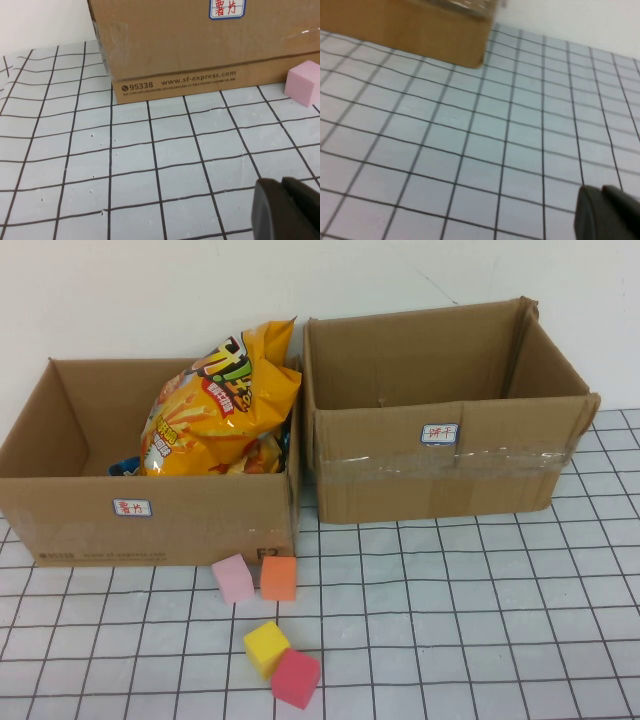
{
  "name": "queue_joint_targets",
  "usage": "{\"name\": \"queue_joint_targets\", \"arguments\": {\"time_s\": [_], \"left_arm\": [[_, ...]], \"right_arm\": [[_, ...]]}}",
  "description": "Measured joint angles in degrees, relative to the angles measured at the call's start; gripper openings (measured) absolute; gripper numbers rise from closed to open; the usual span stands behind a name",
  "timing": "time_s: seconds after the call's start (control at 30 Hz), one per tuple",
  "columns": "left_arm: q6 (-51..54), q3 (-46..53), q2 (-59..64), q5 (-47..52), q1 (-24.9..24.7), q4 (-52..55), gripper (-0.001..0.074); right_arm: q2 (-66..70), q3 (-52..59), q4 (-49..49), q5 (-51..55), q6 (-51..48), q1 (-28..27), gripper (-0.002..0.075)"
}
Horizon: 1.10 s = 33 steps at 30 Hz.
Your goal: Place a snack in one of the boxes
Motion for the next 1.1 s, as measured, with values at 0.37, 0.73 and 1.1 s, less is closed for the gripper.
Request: {"name": "queue_joint_targets", "arguments": {"time_s": [0.37,0.73,1.1], "left_arm": [[0.0,0.0,0.0,0.0,0.0,-0.1,-0.0001],[0.1,0.0,0.0,0.0,0.0,-0.2,-0.0001],[0.1,0.0,0.0,0.0,0.0,-0.2,-0.0001]], "right_arm": [[-4.4,10.6,-1.3,-6.1,4.9,-4.8,0.0002],[-4.4,10.6,-1.7,-6.1,7.9,-4.8,0.0002],[-4.4,10.6,-1.9,-6.1,8.2,-4.8,0.0001]]}}
